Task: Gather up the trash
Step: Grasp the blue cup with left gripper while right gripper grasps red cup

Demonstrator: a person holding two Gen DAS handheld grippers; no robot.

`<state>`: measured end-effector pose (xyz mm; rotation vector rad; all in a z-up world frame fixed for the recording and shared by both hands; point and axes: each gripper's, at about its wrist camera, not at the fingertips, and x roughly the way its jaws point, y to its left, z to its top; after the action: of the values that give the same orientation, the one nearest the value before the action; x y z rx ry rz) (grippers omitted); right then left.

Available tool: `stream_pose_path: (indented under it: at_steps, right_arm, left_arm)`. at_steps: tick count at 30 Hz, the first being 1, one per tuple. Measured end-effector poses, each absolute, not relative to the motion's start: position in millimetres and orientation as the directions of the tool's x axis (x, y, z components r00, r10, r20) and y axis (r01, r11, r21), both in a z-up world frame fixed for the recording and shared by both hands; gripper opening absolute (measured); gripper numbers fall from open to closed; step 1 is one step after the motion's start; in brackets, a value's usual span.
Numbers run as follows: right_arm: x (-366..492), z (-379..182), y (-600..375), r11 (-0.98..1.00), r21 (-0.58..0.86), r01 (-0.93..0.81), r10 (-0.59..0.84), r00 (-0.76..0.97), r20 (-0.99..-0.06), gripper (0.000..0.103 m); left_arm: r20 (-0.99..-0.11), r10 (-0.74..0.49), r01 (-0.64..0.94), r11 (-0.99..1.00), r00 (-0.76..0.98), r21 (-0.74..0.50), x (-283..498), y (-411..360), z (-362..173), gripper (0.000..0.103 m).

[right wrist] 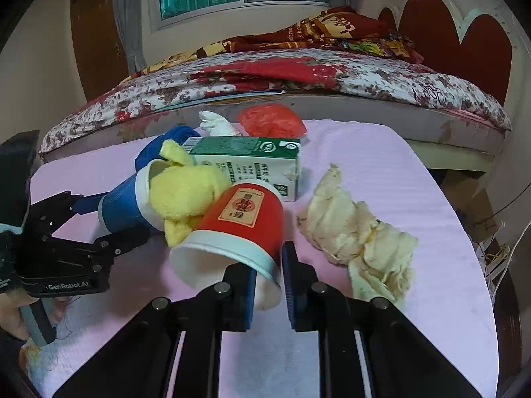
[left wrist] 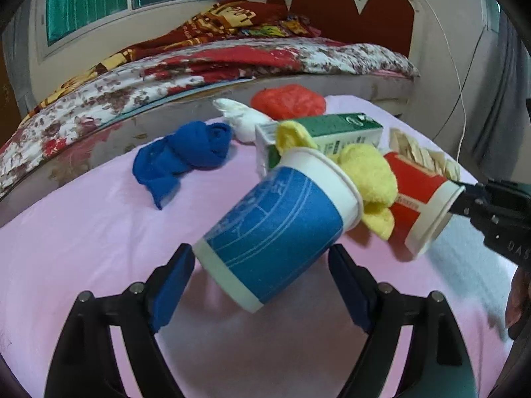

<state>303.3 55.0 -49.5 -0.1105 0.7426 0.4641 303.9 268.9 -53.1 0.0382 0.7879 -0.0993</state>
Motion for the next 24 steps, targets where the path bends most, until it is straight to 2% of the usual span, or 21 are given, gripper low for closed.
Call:
stream_pose_path:
  at_steps: [5,9,12,16,19,20,22,23,24]
  right_arm:
    - [299.6,-50.4,44.9,0.898,0.070,-0.435,0.365,0.646,-0.670,0.017]
    - [288.3,-50.0,33.9,0.899,0.080,-0.431,0.371,0.650,-0.663,0.017]
    - [283.1,-50.4,30.4,0.899,0.084,-0.430,0.373,0.650,-0.663,0.017]
    - [284.8,-49.0,30.8,0.895,0.101,-0.434,0.384,0.638,-0.668,0.017]
    - [293.8,-52.8,38.0,0.891,0.076,-0.447,0.369,0.617,-0.696,0.017]
    - [297.1,-54.9,39.2,0.891,0.071,-0.448,0.364,0.613,-0.701,0.017]
    - [302.5,-57.7,38.4,0.892,0.083,-0.445,0.367,0.602,-0.709,0.016]
    - [302.4,-58.1,36.6,0.886,0.097,-0.453,0.382,0.596,-0.706,0.006]
    - [301.6,-58.2,35.4,0.885,0.099,-0.454,0.384,0.595,-0.706,0.004]
  left_arm:
    - [-0.680,-0.218,0.152,0.976,0.700,-0.157,274.7,268.7,-44.9,0.080]
    - [-0.637,-0.130,0.130,0.990,0.760,-0.048,252.8,257.9,-33.6,0.083]
    - [-0.639,-0.066,0.092,0.996,0.766,0.007,267.9,259.8,-30.9,0.095]
    - [-0.673,-0.146,0.167,0.985,0.725,-0.035,294.8,262.0,-38.0,0.095]
    - [-0.677,-0.159,0.210,0.978,0.719,-0.007,301.1,254.2,-41.3,0.095]
    - [-0.675,-0.161,0.216,0.976,0.720,-0.002,301.5,252.1,-42.1,0.093]
    - [-0.669,-0.139,0.198,0.980,0.730,0.012,294.9,250.2,-41.0,0.077]
    - [-0.666,-0.158,0.205,0.979,0.729,-0.008,289.9,250.7,-39.7,0.063]
    - [-0.667,-0.183,0.205,0.978,0.722,-0.047,284.1,253.7,-37.6,0.057]
